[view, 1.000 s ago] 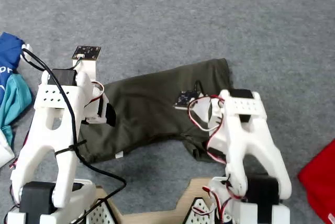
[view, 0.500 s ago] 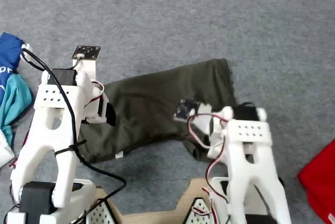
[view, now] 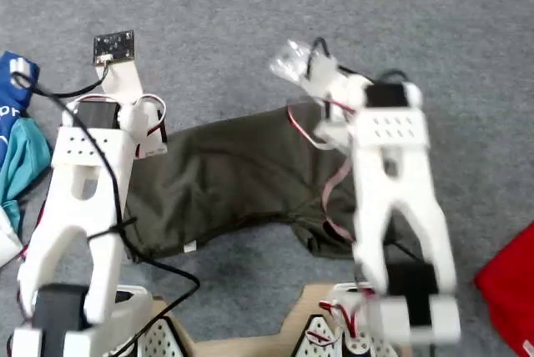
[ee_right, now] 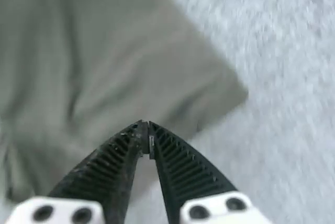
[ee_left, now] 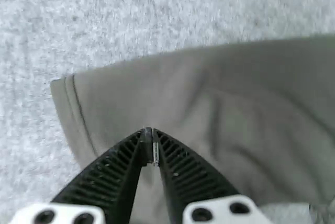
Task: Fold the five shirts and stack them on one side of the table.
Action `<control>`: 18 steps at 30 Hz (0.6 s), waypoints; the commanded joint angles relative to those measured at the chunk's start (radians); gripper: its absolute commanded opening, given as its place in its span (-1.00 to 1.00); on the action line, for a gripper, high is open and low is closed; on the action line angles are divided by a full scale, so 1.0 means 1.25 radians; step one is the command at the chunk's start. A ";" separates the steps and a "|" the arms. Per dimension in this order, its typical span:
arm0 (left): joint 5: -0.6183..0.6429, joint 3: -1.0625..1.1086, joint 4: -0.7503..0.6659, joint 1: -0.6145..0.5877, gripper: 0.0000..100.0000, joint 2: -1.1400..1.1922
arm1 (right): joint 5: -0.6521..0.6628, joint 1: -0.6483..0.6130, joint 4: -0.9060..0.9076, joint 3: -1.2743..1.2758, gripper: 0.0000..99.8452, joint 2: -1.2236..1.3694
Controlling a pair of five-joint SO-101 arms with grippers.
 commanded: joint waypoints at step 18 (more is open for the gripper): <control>-0.086 -0.297 -0.060 -0.133 -0.96 0.573 | -0.109 0.077 0.157 -1.040 -0.99 0.926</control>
